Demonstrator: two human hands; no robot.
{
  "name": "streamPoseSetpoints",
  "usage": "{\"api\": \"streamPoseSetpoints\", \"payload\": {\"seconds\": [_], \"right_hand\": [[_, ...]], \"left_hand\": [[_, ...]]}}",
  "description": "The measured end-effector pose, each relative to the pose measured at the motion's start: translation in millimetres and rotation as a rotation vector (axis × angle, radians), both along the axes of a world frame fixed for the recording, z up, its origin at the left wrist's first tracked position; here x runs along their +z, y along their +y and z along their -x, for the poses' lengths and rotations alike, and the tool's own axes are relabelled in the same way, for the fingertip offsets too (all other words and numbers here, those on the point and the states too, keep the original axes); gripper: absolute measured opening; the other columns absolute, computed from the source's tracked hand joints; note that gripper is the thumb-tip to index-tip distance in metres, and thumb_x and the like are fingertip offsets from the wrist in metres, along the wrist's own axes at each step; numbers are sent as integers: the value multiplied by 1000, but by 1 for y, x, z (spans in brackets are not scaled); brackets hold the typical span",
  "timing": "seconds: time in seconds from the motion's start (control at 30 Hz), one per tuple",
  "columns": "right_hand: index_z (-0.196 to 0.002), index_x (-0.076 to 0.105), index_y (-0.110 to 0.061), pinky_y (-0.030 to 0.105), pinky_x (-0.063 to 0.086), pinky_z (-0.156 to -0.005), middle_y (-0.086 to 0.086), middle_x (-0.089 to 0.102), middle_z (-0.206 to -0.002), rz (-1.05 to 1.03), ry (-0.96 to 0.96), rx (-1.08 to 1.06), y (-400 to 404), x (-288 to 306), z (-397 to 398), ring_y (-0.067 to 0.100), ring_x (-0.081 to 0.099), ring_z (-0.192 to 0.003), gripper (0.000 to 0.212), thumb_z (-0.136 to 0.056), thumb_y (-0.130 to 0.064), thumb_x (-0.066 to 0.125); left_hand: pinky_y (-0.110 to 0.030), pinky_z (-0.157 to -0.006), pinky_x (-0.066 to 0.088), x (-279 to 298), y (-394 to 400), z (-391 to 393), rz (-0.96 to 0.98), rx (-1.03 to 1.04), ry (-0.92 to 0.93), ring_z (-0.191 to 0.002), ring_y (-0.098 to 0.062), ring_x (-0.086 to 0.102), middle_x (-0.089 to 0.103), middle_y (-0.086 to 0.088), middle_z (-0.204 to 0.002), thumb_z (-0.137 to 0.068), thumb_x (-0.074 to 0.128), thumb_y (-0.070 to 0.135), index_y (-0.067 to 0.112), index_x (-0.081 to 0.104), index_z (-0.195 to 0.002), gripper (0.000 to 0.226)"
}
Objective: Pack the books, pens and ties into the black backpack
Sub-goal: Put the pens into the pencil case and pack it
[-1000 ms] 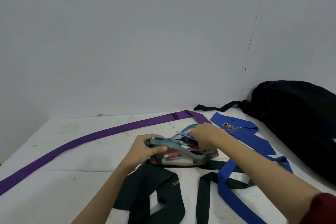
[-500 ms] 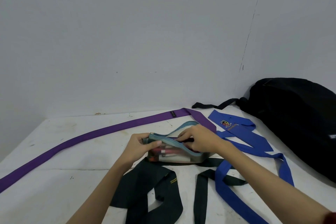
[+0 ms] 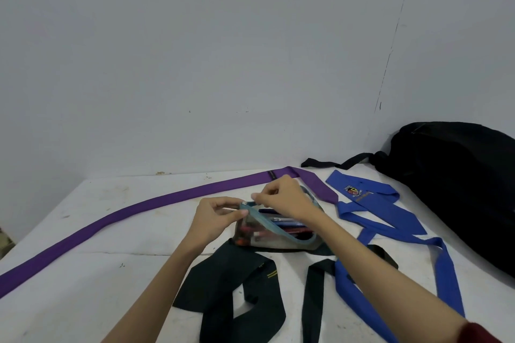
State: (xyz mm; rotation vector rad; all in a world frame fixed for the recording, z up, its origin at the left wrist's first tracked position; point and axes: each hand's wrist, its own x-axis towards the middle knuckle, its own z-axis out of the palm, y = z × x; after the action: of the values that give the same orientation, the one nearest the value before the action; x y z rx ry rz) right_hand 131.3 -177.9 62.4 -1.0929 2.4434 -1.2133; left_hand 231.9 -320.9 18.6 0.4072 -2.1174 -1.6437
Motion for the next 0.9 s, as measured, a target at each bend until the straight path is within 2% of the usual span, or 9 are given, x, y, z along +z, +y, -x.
{"api": "streamPoseSetpoints", "payload": {"seconds": [0.17,0.2,0.33,0.43,0.53,0.63,0.73,0.83,0.9], "right_hand": [[-80,73,-5,30,51,-71,6,70,-77,1,1,-89,-22,-10,-17,14,61,-73,23,-87,-25,64],[-81,72,-6,32,51,-74,6,70,-80,-18,48,-98,-23,-10,-20,17,62,-77,22,-88,-24,61],[-99,63,-9,37,35,-94,5,63,-102,-280,529,-91,-24,-7,-31,21,53,-101,25,-96,-25,44],[-103,59,-8,41,28,-101,6,59,-109,-436,693,-88,-22,-9,-30,23,47,-110,23,-94,-21,42],[-98,59,-8,44,26,-101,7,60,-109,-546,726,-116,-11,-10,-21,25,45,-112,19,-90,-15,43],[-95,60,-9,43,27,-98,6,61,-106,-623,750,-157,8,-14,-6,24,45,-110,18,-88,-16,45],[-92,59,-11,41,28,-95,3,60,-101,-616,731,-207,23,-19,5,23,47,-105,17,-88,-20,46],[-93,59,-11,40,29,-92,2,58,-100,-610,751,-218,24,-21,6,22,46,-102,17,-89,-20,46],[-94,59,-11,40,29,-92,2,57,-99,-596,754,-212,23,-22,7,22,45,-102,17,-89,-19,46]], "left_hand": [[-12,-65,51,2,0,-5,6,16,5,-74,-10,71,74,9,-78,-76,75,3,21,74,-83,19],[-12,-66,52,2,-1,-5,-3,24,9,-74,-10,71,75,7,-79,-77,74,3,20,74,-84,18],[-24,-73,57,-5,1,-3,-59,72,30,-82,-17,71,75,-3,-86,-80,70,1,13,75,-89,16],[-25,-73,57,-10,3,-3,-158,100,41,-81,-18,70,75,-4,-84,-80,70,0,11,74,-88,14],[-17,-67,55,-12,-1,-10,-252,136,50,-77,-11,68,74,3,-79,-79,70,1,12,73,-86,13],[-17,-67,55,-12,-9,-21,-297,151,63,-81,-11,68,74,0,-84,-80,69,2,11,73,-89,13],[-18,-71,56,-10,-17,-26,-238,123,24,-86,-14,68,74,-4,-90,-80,69,3,10,73,-92,14],[-16,-67,55,-3,-17,-27,-156,101,-10,-82,-12,68,73,-1,-86,-81,69,2,8,73,-93,14],[-16,-64,54,4,-17,-26,-68,91,-36,-79,-11,67,72,1,-83,-82,69,3,13,73,-87,12]]}}
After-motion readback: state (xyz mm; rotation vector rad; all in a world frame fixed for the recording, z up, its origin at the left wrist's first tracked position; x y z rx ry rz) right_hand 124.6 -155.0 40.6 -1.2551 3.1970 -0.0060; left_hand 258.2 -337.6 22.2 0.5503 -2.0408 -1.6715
